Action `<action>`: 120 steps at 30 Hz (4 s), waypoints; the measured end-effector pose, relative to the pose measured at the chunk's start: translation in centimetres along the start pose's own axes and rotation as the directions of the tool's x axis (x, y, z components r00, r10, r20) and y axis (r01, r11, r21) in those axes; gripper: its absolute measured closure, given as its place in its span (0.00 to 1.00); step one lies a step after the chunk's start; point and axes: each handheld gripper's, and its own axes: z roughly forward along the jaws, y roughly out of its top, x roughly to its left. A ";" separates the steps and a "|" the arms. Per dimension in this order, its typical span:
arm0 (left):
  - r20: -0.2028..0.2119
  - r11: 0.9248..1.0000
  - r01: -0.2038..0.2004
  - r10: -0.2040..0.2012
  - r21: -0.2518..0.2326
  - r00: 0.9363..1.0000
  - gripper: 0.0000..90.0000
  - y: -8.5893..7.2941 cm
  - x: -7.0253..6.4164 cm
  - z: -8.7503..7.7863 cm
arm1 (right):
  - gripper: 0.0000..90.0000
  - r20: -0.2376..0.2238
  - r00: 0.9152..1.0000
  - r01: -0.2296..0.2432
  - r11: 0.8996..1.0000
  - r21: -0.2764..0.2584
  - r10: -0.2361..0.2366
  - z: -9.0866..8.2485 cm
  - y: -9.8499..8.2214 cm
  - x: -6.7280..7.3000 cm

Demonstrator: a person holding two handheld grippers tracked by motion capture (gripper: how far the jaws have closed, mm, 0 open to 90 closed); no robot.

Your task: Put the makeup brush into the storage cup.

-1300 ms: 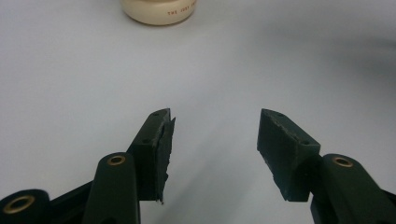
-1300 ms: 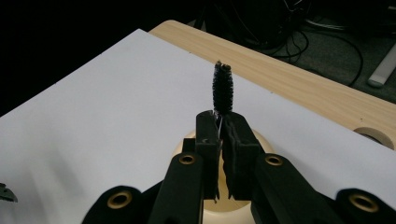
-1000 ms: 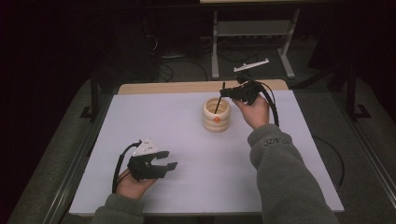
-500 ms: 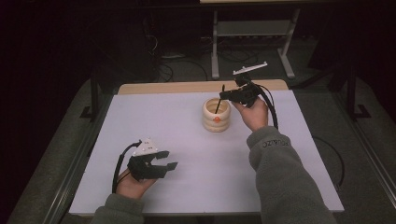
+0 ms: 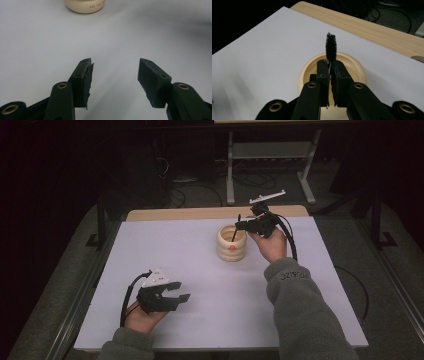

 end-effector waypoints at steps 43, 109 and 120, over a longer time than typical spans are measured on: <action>-0.013 1.000 0.000 0.000 -0.003 1.000 0.47 -0.1 0.2 0.0 | 0.57 0.014 0.998 -0.059 0.998 -0.035 0.060 -2.0 -4.2 -1.6; -0.044 0.999 0.006 -0.008 -0.037 0.999 0.40 -0.5 0.8 -0.6 | 0.36 0.007 1.000 0.029 0.999 -0.024 -0.029 -5.7 -13.8 -0.5; -0.023 0.999 -0.004 0.003 -0.036 1.000 0.32 -0.9 1.0 -0.9 | 0.33 0.011 1.000 0.021 0.999 -0.031 -0.021 -6.4 -16.2 -0.1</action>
